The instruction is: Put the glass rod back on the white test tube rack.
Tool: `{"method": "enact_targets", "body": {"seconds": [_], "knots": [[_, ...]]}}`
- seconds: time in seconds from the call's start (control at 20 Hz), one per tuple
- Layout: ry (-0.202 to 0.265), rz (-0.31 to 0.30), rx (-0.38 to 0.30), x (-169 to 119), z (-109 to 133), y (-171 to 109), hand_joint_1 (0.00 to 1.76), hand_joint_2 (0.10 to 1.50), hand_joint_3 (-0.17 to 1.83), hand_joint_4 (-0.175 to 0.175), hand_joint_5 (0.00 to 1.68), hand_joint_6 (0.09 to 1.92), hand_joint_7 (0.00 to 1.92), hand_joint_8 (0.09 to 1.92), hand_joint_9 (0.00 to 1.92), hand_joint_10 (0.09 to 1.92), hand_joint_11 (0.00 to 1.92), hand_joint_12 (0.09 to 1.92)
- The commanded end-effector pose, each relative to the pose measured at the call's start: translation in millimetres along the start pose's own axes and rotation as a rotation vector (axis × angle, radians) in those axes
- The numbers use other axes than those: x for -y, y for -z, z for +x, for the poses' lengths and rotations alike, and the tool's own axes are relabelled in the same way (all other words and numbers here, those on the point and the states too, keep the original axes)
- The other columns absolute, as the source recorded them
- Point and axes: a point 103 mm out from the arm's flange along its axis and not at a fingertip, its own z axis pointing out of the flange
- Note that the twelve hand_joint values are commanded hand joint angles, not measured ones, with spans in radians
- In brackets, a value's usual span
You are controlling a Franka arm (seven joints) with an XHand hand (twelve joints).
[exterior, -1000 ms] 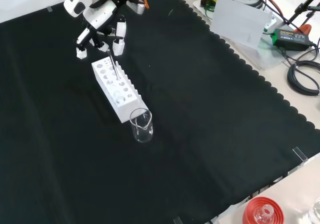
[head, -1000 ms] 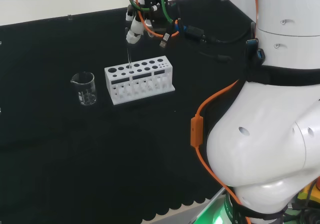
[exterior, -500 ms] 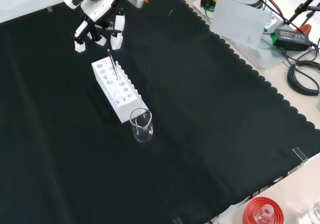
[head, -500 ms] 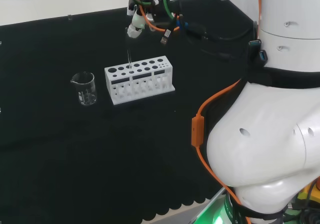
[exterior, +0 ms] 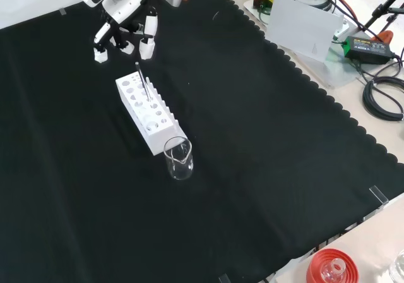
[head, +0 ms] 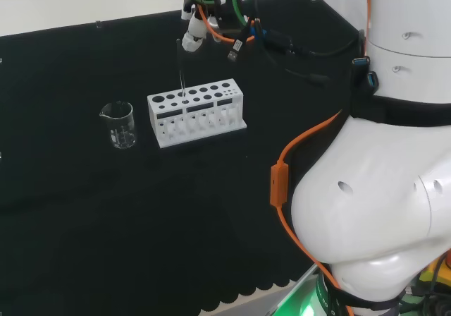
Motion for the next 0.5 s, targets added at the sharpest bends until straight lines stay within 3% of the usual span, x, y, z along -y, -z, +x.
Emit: {"method": "enact_targets", "body": {"seconds": [0.05, 0.5], "knots": [[-0.031, -0.009, -0.012, 5.8, -14.1, 9.6, 1.14, 0.86, -0.17, -0.175, 0.26, 0.68, 1.12, 0.73, 1.92, 0.31, 1.92, 0.35], [-0.037, -0.010, -0.027, 9.4, -21.3, 9.5, 1.15, 0.87, -0.17, -0.175, 0.28, 0.69, 1.13, 0.73, 1.92, 0.31, 1.92, 0.35]]}}
